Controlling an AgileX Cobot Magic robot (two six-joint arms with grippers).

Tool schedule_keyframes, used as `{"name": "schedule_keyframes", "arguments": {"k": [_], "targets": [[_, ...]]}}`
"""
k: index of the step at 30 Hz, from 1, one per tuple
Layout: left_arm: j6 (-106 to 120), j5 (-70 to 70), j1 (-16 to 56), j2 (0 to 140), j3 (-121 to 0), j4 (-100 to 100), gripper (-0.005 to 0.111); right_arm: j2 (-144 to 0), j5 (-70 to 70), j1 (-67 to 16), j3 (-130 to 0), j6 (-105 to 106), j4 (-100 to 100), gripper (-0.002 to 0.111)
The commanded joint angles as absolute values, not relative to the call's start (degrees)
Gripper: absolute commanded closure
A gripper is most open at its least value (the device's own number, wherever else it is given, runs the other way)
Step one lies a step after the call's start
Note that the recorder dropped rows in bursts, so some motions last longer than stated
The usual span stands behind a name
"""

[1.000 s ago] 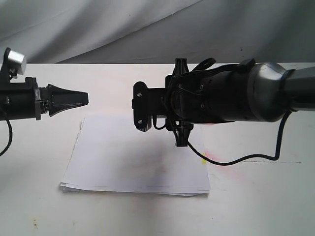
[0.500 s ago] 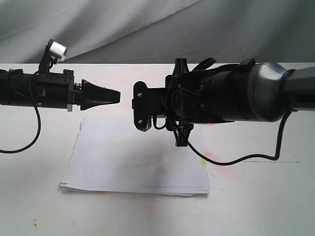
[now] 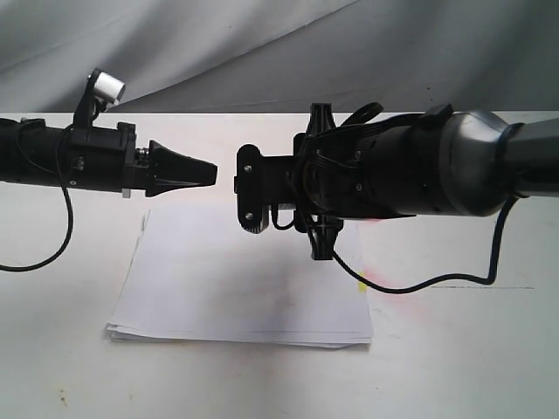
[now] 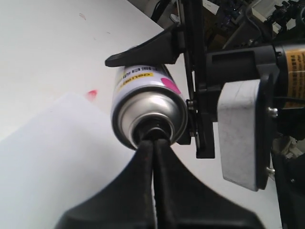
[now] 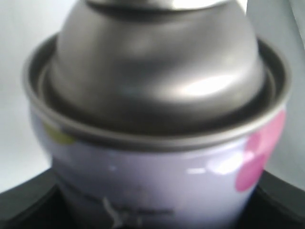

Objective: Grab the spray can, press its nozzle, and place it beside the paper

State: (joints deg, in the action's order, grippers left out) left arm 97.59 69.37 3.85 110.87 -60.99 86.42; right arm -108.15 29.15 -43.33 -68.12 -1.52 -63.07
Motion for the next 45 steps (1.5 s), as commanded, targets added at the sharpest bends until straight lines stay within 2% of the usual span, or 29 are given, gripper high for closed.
{"name": "schedule_keyframes", "arguments": {"k": [1, 45], "targets": [[98.7, 70.0, 6.0, 111.2, -61.3, 86.9, 0.107, -107.6, 29.2, -43.6, -68.8, -1.8, -63.8, 0.108], [100.7, 65.4, 7.4, 111.4, -61.3, 89.5, 0.107, -107.6, 28.9, -43.6, -68.8, -1.8, -63.8, 0.108]]}}
